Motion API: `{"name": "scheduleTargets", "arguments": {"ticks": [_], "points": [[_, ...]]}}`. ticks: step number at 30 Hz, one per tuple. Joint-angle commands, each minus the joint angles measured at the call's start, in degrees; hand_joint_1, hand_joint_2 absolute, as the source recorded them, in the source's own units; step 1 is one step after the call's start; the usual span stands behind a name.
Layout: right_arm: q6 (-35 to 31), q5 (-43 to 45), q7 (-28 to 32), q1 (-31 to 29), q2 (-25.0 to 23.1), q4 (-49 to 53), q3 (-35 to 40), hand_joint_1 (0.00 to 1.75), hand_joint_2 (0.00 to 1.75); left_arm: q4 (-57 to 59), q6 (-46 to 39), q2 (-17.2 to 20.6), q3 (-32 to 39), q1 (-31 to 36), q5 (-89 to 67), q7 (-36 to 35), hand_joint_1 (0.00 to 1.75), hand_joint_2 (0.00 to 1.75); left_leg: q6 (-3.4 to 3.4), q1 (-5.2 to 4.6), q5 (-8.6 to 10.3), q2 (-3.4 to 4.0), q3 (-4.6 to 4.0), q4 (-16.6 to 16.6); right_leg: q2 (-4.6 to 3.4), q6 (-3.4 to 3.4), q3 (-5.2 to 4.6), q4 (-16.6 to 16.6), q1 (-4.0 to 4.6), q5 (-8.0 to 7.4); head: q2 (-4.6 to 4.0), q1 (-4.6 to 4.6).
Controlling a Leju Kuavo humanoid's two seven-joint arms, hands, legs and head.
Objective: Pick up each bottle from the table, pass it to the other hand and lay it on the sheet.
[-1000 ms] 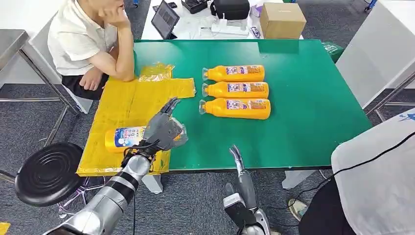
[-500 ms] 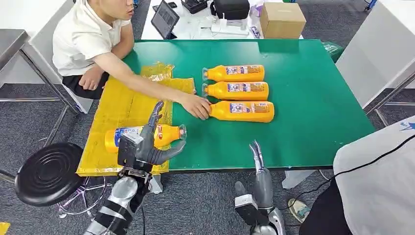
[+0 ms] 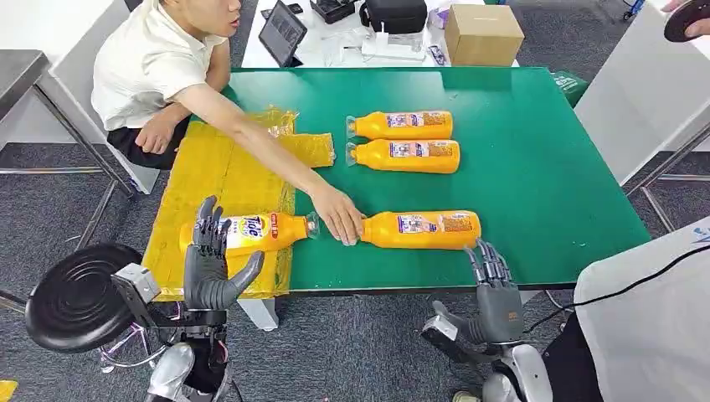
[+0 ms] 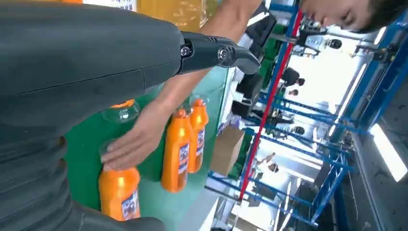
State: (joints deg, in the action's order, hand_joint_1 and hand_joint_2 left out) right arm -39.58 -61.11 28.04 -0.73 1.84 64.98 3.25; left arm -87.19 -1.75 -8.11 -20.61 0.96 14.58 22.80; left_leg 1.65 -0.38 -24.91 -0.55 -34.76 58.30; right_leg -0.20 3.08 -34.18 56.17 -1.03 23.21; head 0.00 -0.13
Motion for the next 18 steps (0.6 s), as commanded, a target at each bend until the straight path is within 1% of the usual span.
{"name": "scheduleTargets", "arguments": {"ticks": [1,3,5,8,9,13,15,18], "points": [[-0.4,-1.9,-3.6,-8.5,3.5,-15.4,-1.1,0.00,1.75,-1.2,-1.4,0.8,0.4,-0.2,-1.7,-0.2,0.00,1.75,-0.07,0.04,-0.03,0.13,0.13,0.0,-0.09,-0.08,0.11,-0.1,0.05,-0.01,0.00,0.00],[-0.4,-2.4,-4.4,-9.2,3.7,-16.3,-0.8,0.00,1.75,-1.1,-2.3,0.8,0.1,0.0,-2.9,0.4,0.00,1.75,-0.11,0.07,-0.06,0.15,0.23,0.0,-0.09,-0.12,0.19,-0.1,0.08,0.02,0.00,0.02],[-0.4,-3.0,-5.5,-11.2,4.4,-19.0,0.2,0.00,1.75,-0.8,-2.8,0.7,-0.5,0.4,-3.4,0.7,0.00,1.75,-0.05,0.04,-0.01,0.06,0.11,0.0,-0.03,-0.06,0.08,0.0,0.05,0.00,0.00,0.02],[-0.4,-3.0,-7.1,-16.9,5.9,-26.0,1.7,0.00,1.75,0.5,-3.0,0.8,-1.8,1.3,-3.4,0.3,0.00,1.75,-0.10,0.07,-0.08,0.25,0.29,0.0,-0.19,-0.12,0.22,-0.1,0.09,0.01,0.00,0.02],[-0.4,-3.1,-7.1,-17.9,6.2,-27.1,1.9,0.00,1.75,0.9,-3.0,0.8,-2.0,1.5,-3.3,0.2,0.00,1.75,-0.07,0.04,-0.04,0.26,0.20,0.0,-0.20,-0.08,0.13,0.0,0.05,-0.02,0.00,0.02],[-0.4,-3.4,-7.2,-18.3,6.5,-27.3,1.9,0.00,1.75,1.2,-3.0,0.8,-2.1,1.6,-3.3,0.2,0.00,1.75,-0.06,0.04,0.00,0.10,0.15,0.0,-0.04,-0.08,0.12,0.0,0.04,-0.01,0.00,0.02],[-0.4,-6.5,-7.6,-19.7,6.5,-27.8,1.4,0.00,1.75,1.8,-3.0,0.9,-2.7,2.3,-3.3,0.2,0.00,1.75,-0.09,0.05,-0.02,0.07,0.20,0.0,-0.02,-0.11,0.19,-0.1,0.07,0.01,0.00,0.00],[-0.4,-9.9,-6.3,-20.5,5.4,-24.8,-0.4,0.00,1.75,1.6,-3.2,1.0,-3.0,2.7,-3.3,0.4,0.00,1.75,-0.11,0.03,-0.03,0.13,0.20,0.0,-0.08,-0.12,0.14,0.0,0.04,0.02,0.00,0.02]]}}
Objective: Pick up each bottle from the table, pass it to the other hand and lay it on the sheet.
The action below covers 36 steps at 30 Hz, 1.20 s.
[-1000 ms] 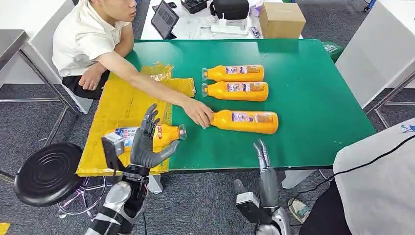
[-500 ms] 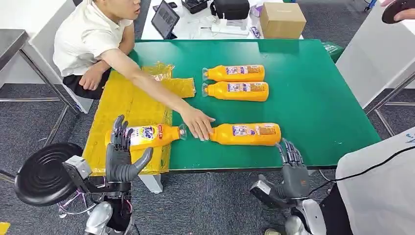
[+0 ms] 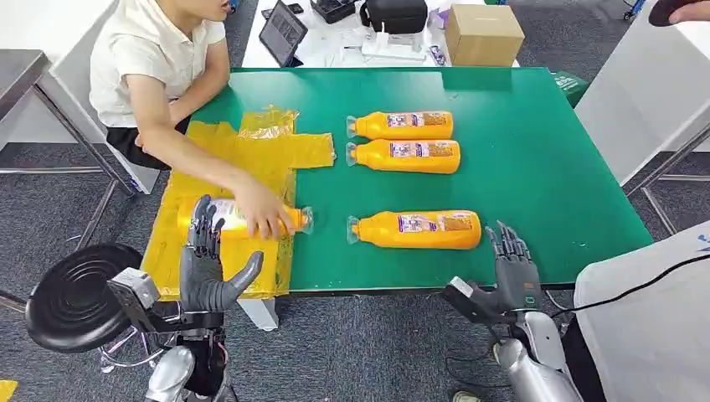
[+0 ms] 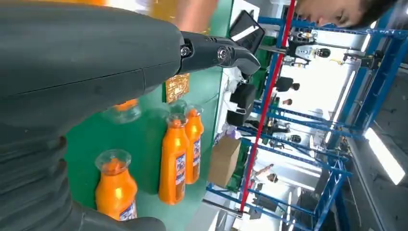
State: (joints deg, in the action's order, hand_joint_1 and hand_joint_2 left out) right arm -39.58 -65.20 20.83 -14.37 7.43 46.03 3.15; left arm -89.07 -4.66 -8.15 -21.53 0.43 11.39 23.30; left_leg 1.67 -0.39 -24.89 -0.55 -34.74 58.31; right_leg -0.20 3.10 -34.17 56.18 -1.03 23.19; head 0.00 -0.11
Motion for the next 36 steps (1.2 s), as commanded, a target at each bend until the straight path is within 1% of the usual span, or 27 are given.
{"name": "scheduleTargets", "arguments": {"ticks": [1,3,4,6,8,10,12,16,17,19,22,23,24,25,27,28,31,35,36], "points": [[-0.4,-6.1,0.9,-6.9,-0.4,-5.6,-0.3,0.00,1.75,3.5,-0.4,1.0,-2.1,3.3,-0.1,-0.1,0.00,1.75,-0.10,0.02,-0.04,0.14,0.10,0.0,-0.09,-0.11,0.04,0.0,0.03,0.02,0.00,0.00],[-0.4,-6.1,0.9,-6.9,-0.4,-5.6,-0.3,0.00,1.75,3.5,-0.4,1.0,-2.1,3.3,-0.1,-0.1,0.00,1.75,-0.12,0.05,-0.06,0.14,0.17,0.0,-0.08,-0.14,0.12,0.0,0.06,0.04,0.00,0.00],[-0.4,-6.7,1.9,-6.9,-1.0,-3.8,-0.2,0.00,1.75,3.9,-0.5,0.9,-2.1,3.7,0.0,-0.1,0.00,1.75,-0.07,0.03,-0.02,0.08,0.08,0.0,-0.04,-0.08,0.05,0.0,0.04,0.01,0.00,0.00],[-0.4,-8.4,2.7,-6.5,-1.7,-1.0,-0.1,0.00,1.75,4.7,-0.5,0.8,-2.1,4.4,0.0,-0.1,0.00,1.75,-0.12,0.06,-0.06,0.13,0.18,0.0,-0.07,-0.13,0.13,0.0,0.07,0.03,0.00,0.00],[-0.4,-8.3,4.1,-6.2,-2.8,1.4,-0.1,0.00,1.75,5.0,-0.5,0.8,-2.1,4.7,0.1,-0.1,0.00,1.75,-0.07,0.02,-0.02,0.12,0.07,0.0,-0.09,-0.09,0.01,0.0,0.02,0.01,0.00,0.00],[-0.4,-7.8,4.2,-6.6,-3.5,0.7,0.5,0.00,1.75,5.1,-0.5,0.8,-2.2,4.7,0.1,-0.1,0.00,1.75,-0.08,0.03,-0.03,0.14,0.08,0.0,-0.11,-0.09,0.03,0.0,0.03,0.00,0.00,0.00],[-0.4,-8.1,3.1,-7.7,-3.2,-0.9,1.7,0.00,1.75,5.6,-0.5,0.6,-2.5,4.9,0.0,-0.1,0.00,1.75,-0.12,0.06,-0.06,0.19,0.15,0.0,-0.14,-0.14,0.09,0.0,0.07,0.02,0.00,0.00],[-0.4,-8.1,3.1,-7.7,-3.2,-0.9,1.7,0.00,1.75,5.6,-0.5,0.6,-2.5,4.9,0.0,-0.1,0.00,1.75,-0.17,0.09,-0.10,0.16,0.28,0.0,-0.08,-0.19,0.22,0.0,0.10,0.07,0.00,0.00],[-0.4,-8.1,3.1,-7.7,-3.2,-0.9,1.7,0.00,1.75,5.6,-0.5,0.6,-2.5,4.9,0.0,-0.1,0.00,1.75,-0.11,0.06,-0.05,0.11,0.13,0.0,-0.07,-0.11,0.10,0.0,0.06,0.03,0.00,-0.02],[-0.4,-7.9,3.3,-8.0,-2.9,-1.3,1.6,0.00,1.75,5.9,-0.5,0.5,-2.6,5.0,0.0,-0.1,0.00,1.75,-0.13,0.06,-0.07,0.16,0.18,0.0,-0.11,-0.14,0.13,0.0,0.06,0.04,0.00,0.00],[-0.4,-7.5,3.5,-10.0,-3.4,-5.1,1.3,0.00,1.75,6.4,-0.4,0.6,-3.1,5.4,0.1,-0.1,0.00,1.75,-0.13,0.05,-0.06,0.10,0.17,0.0,-0.04,-0.14,0.15,0.0,0.06,0.05,0.00,0.00],[-0.4,-5.4,3.7,-12.5,-3.6,-9.6,1.9,0.00,1.75,7.0,-0.3,0.5,-3.3,6.0,0.3,-0.1,0.00,1.75,-0.09,0.04,-0.03,0.08,0.12,0.0,-0.05,-0.11,0.09,0.0,0.04,0.02,0.00,0.00],[-0.4,-4.9,3.2,-13.7,-3.6,-11.5,2.5,0.00,1.75,7.4,-0.3,0.4,-3.4,6.3,0.4,-0.1,0.00,1.75,-0.08,0.02,-0.02,0.13,0.10,0.0,-0.11,-0.09,0.06,0.0,0.03,0.00,0.00,0.00],[-0.3,-3.8,2.6,-16.0,-3.8,-16.0,3.4,0.00,1.75,7.9,-0.2,0.4,-3.6,6.7,0.6,-0.1,0.00,1.75,-0.13,0.05,-0.06,0.21,0.17,0.0,-0.17,-0.14,0.12,0.0,0.06,0.00,0.00,0.00],[0.9,-2.8,2.2,-18.0,-4.0,-19.6,4.2,0.00,1.75,8.5,0.0,0.2,-3.8,7.3,1.1,-0.2,0.00,1.75,-0.15,0.09,-0.07,0.29,0.24,0.0,-0.22,-0.17,0.18,0.0,0.10,-0.01,0.00,0.00],[1.7,-1.3,2.7,-19.0,-4.3,-21.0,4.2,0.00,1.75,9.0,0.2,0.1,-4.2,7.8,1.4,-0.4,0.00,1.75,-0.12,0.06,-0.03,0.21,0.16,0.0,-0.15,-0.12,0.10,0.0,0.07,-0.02,0.00,0.02],[2.8,-1.2,2.4,-20.4,-4.6,-22.9,5.1,0.00,1.75,9.7,0.7,-0.2,-5.0,8.6,1.8,-0.8,0.00,1.75,-0.11,0.04,0.00,0.12,0.16,0.0,-0.08,-0.11,0.13,0.0,0.05,0.00,0.00,0.00],[4.0,-2.9,1.1,-22.6,-5.3,-25.1,7.4,0.00,1.75,11.3,1.8,-0.2,-6.2,10.0,2.6,-1.9,0.00,1.75,-0.09,0.03,0.00,0.11,0.11,0.0,-0.07,-0.08,0.07,0.0,0.03,0.00,0.00,0.00],[3.9,-3.0,0.8,-23.0,-5.5,-25.4,7.8,0.00,1.75,11.8,1.9,-0.2,-6.6,10.4,2.7,-1.9,0.00,1.75,-0.14,0.06,-0.04,0.17,0.21,0.0,-0.11,-0.13,0.16,0.0,0.07,0.02,0.00,0.00]]}}
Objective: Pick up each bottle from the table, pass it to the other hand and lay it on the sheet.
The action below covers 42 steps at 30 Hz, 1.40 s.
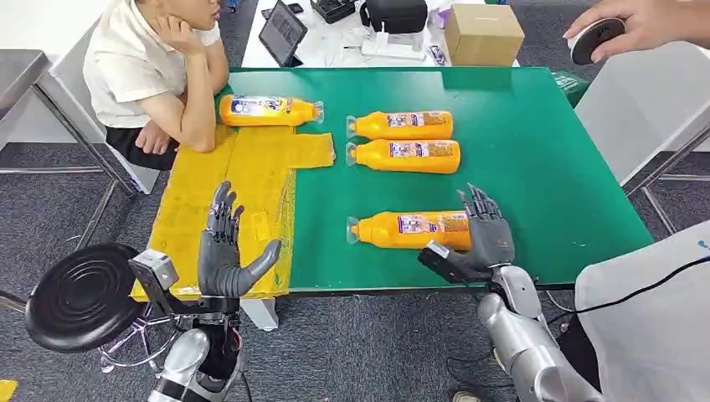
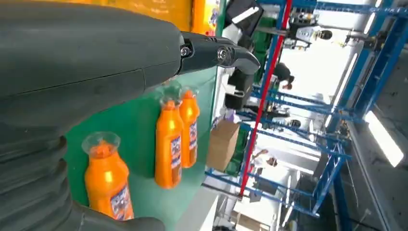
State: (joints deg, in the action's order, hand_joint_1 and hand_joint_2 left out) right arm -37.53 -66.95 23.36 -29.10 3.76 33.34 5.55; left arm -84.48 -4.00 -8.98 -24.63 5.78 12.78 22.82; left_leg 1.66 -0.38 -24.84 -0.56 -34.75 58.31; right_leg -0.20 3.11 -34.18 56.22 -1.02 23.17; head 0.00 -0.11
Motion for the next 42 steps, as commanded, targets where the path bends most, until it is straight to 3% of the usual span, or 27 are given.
{"name": "scheduleTargets", "arguments": {"ticks": [1,8,15,19,24,31,32,33,34,42], "points": [[2.0,-1.2,-1.8,-8.4,-2.0,-12.8,5.4,0.00,1.75,7.2,1.2,0.6,-3.6,5.1,1.3,-1.4,0.00,1.75,-0.11,0.04,-0.08,0.16,0.18,0.0,-0.11,-0.13,0.13,0.0,0.05,0.04,0.00,0.00],[2.9,-0.9,-2.4,-8.5,-2.5,-13.4,6.1,0.00,1.75,7.7,2.6,0.9,-4.4,5.4,2.6,-2.4,0.00,1.75,-0.13,0.06,-0.07,0.09,0.20,0.0,-0.04,-0.15,0.17,0.0,0.07,0.06,0.00,-0.02],[13.0,-2.6,-10.2,-10.2,-1.5,-16.0,8.9,0.00,1.75,7.8,4.9,1.4,-5.2,5.4,4.7,-3.2,0.00,1.75,-0.13,0.05,-0.07,0.07,0.20,0.0,-0.01,-0.15,0.18,0.0,0.06,0.06,0.00,-0.02],[13.2,-2.5,-10.2,-10.3,-1.4,-15.9,9.0,0.00,1.75,7.7,4.9,1.4,-5.2,5.4,4.7,-3.2,0.00,1.75,-0.12,0.04,-0.06,0.06,0.20,0.0,0.00,-0.14,0.18,0.0,0.06,0.06,0.00,0.00],[22.7,-3.7,-18.6,-11.6,-0.4,-17.0,10.0,0.00,1.75,7.3,5.1,1.5,-5.2,5.4,4.2,-3.7,0.00,1.75,-0.10,0.03,-0.04,0.03,0.16,0.0,0.02,-0.11,0.14,0.0,0.04,0.05,0.00,0.00],[24.0,-3.7,-18.6,-11.8,0.1,-17.1,10.2,0.00,1.75,7.3,5.5,1.4,-5.3,5.8,4.2,-3.9,0.00,1.75,-0.07,0.05,-0.01,-0.05,0.29,0.0,0.07,-0.09,0.30,-0.1,0.05,0.02,0.00,0.00],[24.2,-4.0,-18.5,-11.9,0.1,-17.1,10.6,0.38,1.75,7.3,5.6,1.4,-5.3,5.9,4.2,-3.9,0.00,1.75,-0.12,0.08,-0.03,-0.03,0.36,0.0,0.08,-0.14,0.36,-0.1,0.09,0.04,0.00,0.00],[24.3,-4.1,-18.6,-11.9,0.2,-17.1,10.6,1.68,1.75,7.3,5.7,1.4,-5.3,5.9,4.3,-3.9,0.00,1.75,-0.10,0.05,-0.01,-0.07,0.34,-0.1,0.11,-0.11,0.34,-0.1,0.06,0.04,0.00,0.00],[24.3,-4.1,-18.6,-11.9,0.2,-17.1,10.6,1.75,1.75,7.3,5.7,1.4,-5.3,5.9,4.3,-3.9,0.00,1.75,-0.15,0.08,-0.03,-0.06,0.38,0.0,0.12,-0.16,0.39,-0.1,0.09,0.06,0.00,0.00],[25.5,-2.6,-15.5,-13.0,-0.2,-16.4,10.6,1.75,1.75,7.2,6.4,1.3,-5.4,6.4,4.1,-4.3,0.00,1.75,-0.07,0.03,-0.02,-0.01,0.31,0.0,0.04,-0.07,0.28,0.0,0.04,0.02,0.00,0.00]]}}
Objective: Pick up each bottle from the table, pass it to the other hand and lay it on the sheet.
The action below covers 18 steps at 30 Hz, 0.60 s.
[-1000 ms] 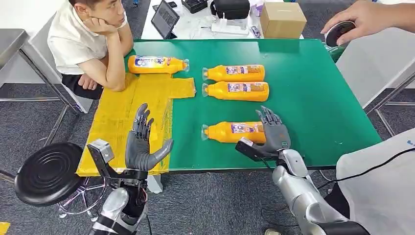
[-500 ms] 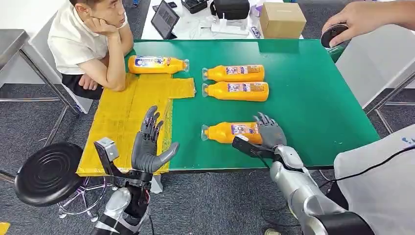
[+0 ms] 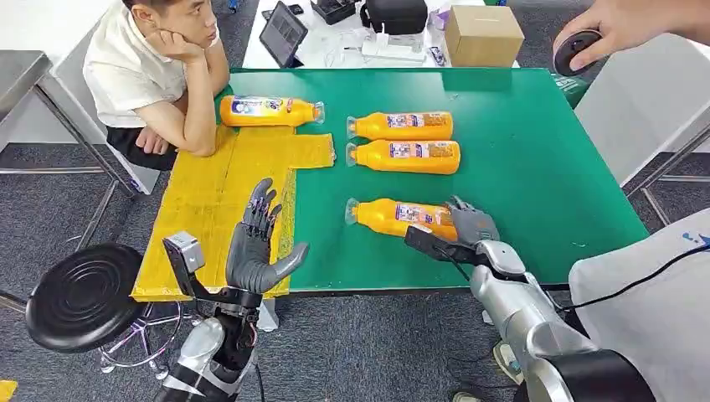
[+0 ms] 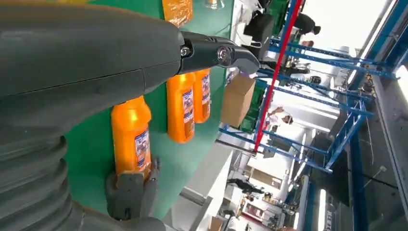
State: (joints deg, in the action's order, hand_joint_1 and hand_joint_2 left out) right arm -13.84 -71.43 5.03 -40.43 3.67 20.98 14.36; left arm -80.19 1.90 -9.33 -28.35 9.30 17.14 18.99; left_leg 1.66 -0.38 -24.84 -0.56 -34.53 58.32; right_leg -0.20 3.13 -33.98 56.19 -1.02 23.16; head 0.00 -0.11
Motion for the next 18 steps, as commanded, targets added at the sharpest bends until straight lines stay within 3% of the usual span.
{"name": "scheduleTargets", "arguments": {"ticks": [1,4,9,14,18], "points": [[2.3,5.5,6.1,-1.2,-0.6,-3.6,-0.8,1.75,1.75,2.8,0.5,1.7,-1.7,2.9,-0.2,-0.5,0.00,1.75,-0.13,0.07,-0.05,0.01,0.16,0.0,0.05,-0.15,0.17,0.0,0.08,0.06,0.00,0.00],[1.8,13.0,13.4,0.5,-1.9,-1.9,-5.7,1.75,1.75,3.2,0.2,1.7,-1.7,3.0,-0.7,-0.1,0.00,1.75,-0.13,0.08,-0.04,-0.01,0.18,-0.1,0.07,-0.15,0.21,-0.1,0.09,0.05,0.00,0.00],[0.9,14.3,14.6,0.9,-2.2,-1.8,-6.5,1.75,1.75,3.3,0.1,1.7,-1.7,2.9,-0.7,0.1,0.00,1.75,-0.13,0.08,-0.04,0.09,0.13,-0.1,0.01,-0.14,0.13,-0.1,0.08,0.03,0.00,0.00],[-1.3,24.2,23.9,3.8,-4.9,2.3,-10.9,1.75,1.75,1.8,-2.1,1.9,-0.9,1.5,-2.0,1.3,0.00,1.75,-0.15,0.09,-0.06,0.10,0.19,-0.1,-0.01,-0.17,0.17,-0.1,0.11,0.05,0.00,0.00],[4.0,35.0,30.1,9.3,-7.9,13.3,-10.9,1.73,1.75,0.1,-4.2,1.8,1.6,-1.2,-0.8,1.1,0.00,1.75,-0.17,0.09,-0.12,0.30,0.19,-0.1,-0.22,-0.18,0.14,0.0,0.10,0.05,0.00,0.00]]}}
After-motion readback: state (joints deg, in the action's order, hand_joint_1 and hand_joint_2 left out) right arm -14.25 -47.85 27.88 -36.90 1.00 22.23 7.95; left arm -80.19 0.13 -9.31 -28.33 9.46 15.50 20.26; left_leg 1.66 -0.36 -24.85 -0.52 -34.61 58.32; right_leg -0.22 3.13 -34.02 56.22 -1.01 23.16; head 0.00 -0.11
